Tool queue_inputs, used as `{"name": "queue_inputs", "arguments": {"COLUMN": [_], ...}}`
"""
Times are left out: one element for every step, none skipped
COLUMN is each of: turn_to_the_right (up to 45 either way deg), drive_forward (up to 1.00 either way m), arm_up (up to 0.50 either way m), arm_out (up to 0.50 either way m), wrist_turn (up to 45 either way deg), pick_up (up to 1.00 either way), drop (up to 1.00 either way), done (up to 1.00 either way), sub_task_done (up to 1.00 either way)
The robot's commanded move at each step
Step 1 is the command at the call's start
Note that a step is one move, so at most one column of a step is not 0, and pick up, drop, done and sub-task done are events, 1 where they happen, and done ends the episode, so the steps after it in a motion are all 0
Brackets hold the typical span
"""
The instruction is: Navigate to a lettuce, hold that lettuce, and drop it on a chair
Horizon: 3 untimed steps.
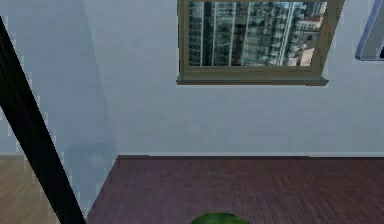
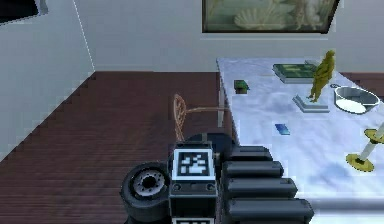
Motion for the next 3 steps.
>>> {"name": "queue_inputs", "arguments": {"turn_to_the_right": [45.0, 6.0, 0.0], "drive_forward": [0.00, 0.00, 0.85], "arm_up": [0.00, 0.00, 0.00], "arm_out": [0.00, 0.00, 0.00], "wrist_turn": [0.0, 0.0, 0.0], "pick_up": [0.00, 0.00, 0.00], "drop": [0.00, 0.00, 0.00], "done": [0.00, 0.00, 0.00], "sub_task_done": [0.00, 0.00, 0.00]}}
